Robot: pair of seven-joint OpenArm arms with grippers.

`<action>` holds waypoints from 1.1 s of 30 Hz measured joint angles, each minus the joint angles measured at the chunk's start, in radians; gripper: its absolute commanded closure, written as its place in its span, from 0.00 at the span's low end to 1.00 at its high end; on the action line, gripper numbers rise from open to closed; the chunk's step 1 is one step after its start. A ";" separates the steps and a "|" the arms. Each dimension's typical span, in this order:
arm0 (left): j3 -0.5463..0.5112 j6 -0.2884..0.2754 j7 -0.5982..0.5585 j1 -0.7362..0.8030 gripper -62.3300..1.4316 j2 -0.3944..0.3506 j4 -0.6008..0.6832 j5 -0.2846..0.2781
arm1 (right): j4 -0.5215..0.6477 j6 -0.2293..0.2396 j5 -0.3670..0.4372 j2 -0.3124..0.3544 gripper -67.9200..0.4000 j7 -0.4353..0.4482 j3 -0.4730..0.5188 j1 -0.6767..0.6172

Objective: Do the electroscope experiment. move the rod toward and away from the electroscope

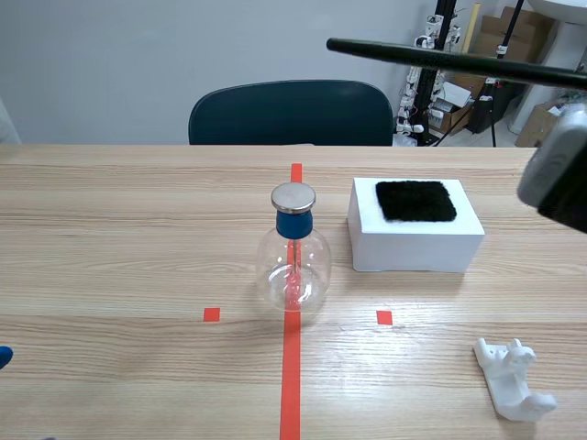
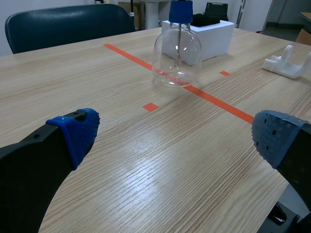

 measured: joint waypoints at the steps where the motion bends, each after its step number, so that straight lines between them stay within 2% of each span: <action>1: 0.000 0.000 0.000 0.000 0.00 0.000 0.000 0.000 | 0.022 -0.002 0.024 -0.002 0.99 0.020 0.034 -0.044; 5: 0.000 0.000 0.000 0.000 0.00 0.000 0.000 0.000 | 0.084 -0.006 0.090 -0.048 0.99 0.128 0.156 -0.219; 8: 0.000 0.000 0.000 0.000 0.00 0.000 0.000 0.000 | 0.087 -0.006 0.126 -0.106 0.99 0.257 0.216 -0.337; 12: 0.000 0.000 0.000 0.000 0.00 0.000 0.000 0.000 | 0.087 -0.006 0.185 -0.185 0.99 0.404 0.246 -0.455; 17: 0.000 0.000 0.000 0.000 0.00 0.000 0.000 0.000 | 0.085 -0.006 0.185 -0.225 0.99 0.535 0.250 -0.550; 23: 0.000 0.000 0.000 0.000 0.00 0.000 0.000 0.000 | 0.082 -0.004 0.181 -0.226 0.99 0.580 0.249 -0.566; 26: 0.000 0.000 0.000 0.000 0.00 0.000 0.000 0.000 | 0.082 0.024 0.181 -0.226 0.99 0.590 0.249 -0.564; 33: 0.000 0.000 0.000 0.000 0.00 0.000 0.000 0.000 | 0.080 0.024 0.179 -0.226 0.99 0.608 0.249 -0.561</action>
